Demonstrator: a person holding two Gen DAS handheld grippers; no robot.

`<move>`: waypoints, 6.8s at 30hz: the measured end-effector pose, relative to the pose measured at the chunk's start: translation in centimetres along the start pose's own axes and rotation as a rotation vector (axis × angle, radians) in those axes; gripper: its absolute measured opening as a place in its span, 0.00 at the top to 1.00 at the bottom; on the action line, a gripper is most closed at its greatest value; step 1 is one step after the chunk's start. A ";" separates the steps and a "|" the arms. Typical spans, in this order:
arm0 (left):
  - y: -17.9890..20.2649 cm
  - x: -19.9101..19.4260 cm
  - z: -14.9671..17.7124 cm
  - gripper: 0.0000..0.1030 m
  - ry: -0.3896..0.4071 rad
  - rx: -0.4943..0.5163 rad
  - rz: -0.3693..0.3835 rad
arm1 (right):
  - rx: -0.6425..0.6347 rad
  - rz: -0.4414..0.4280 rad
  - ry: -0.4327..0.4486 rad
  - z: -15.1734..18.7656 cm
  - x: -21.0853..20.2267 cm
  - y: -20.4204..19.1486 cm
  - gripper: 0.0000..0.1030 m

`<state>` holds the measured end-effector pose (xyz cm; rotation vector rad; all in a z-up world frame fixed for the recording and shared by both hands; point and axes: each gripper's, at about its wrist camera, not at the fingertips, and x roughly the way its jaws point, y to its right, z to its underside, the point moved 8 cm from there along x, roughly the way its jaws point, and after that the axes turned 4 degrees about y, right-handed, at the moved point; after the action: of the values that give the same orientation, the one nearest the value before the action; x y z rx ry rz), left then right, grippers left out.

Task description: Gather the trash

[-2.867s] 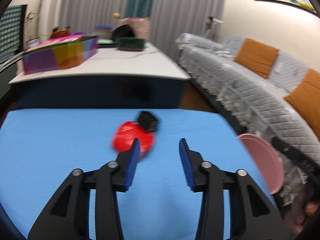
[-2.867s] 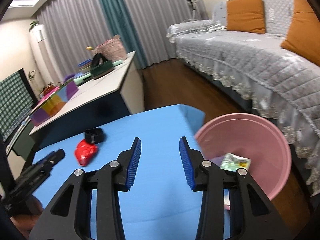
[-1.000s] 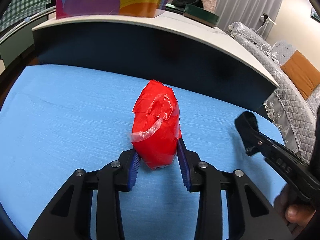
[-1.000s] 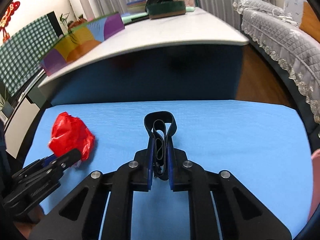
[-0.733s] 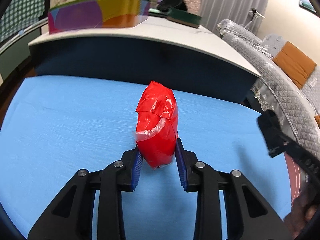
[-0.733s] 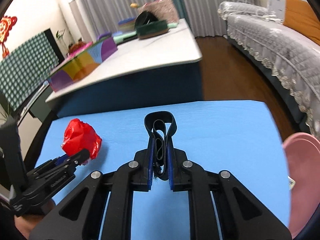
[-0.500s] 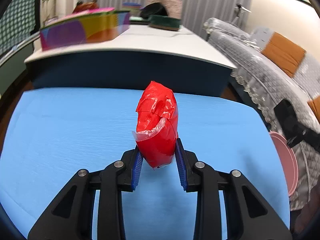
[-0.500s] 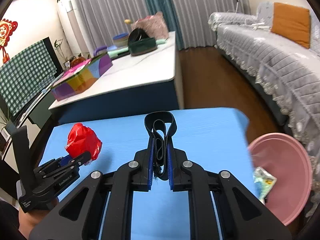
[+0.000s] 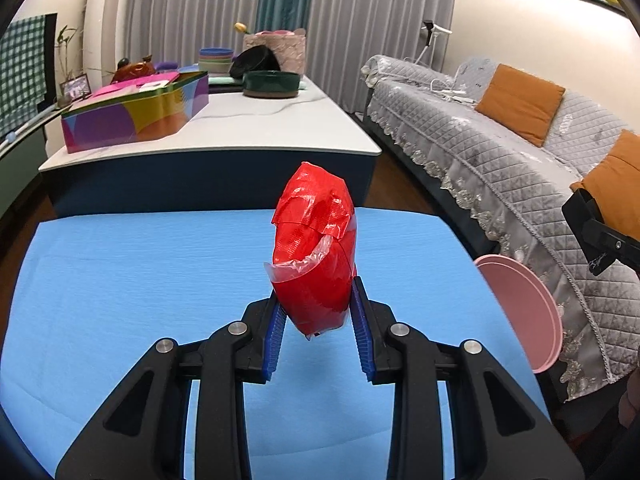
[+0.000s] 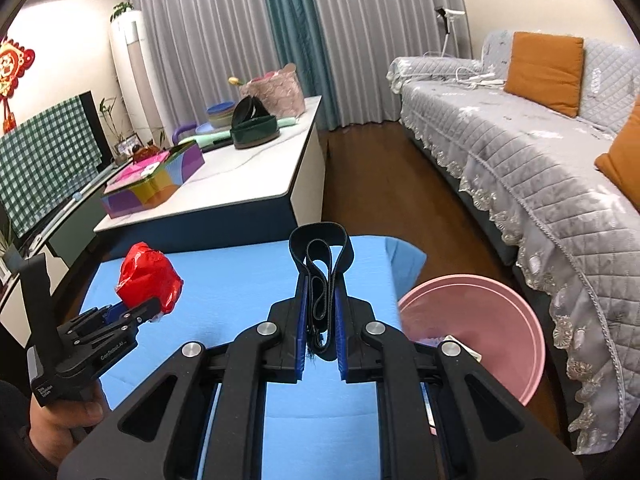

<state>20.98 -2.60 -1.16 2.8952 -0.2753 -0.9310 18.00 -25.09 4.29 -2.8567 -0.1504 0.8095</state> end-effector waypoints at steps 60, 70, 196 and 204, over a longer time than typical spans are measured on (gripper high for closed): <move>17.0 2.3 1.4 0.70 0.041 0.184 0.228 | 0.172 0.259 0.072 2.9 -2.7 15.8 0.88; 20.6 3.7 1.8 0.70 0.050 0.236 0.280 | 0.180 0.283 0.051 3.3 -0.8 17.4 0.87; -1.3 -10.6 7.9 0.08 0.016 -0.001 -0.108 | -0.059 0.207 0.022 9.9 -8.2 -2.1 0.05; -1.5 -11.5 8.7 0.08 0.018 -0.023 -0.116 | -0.054 0.209 0.018 10.1 -8.3 -1.7 0.05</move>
<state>6.97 0.91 -1.88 2.9230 -0.0955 -0.9178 5.57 -23.21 0.41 -2.9650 0.1341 0.8275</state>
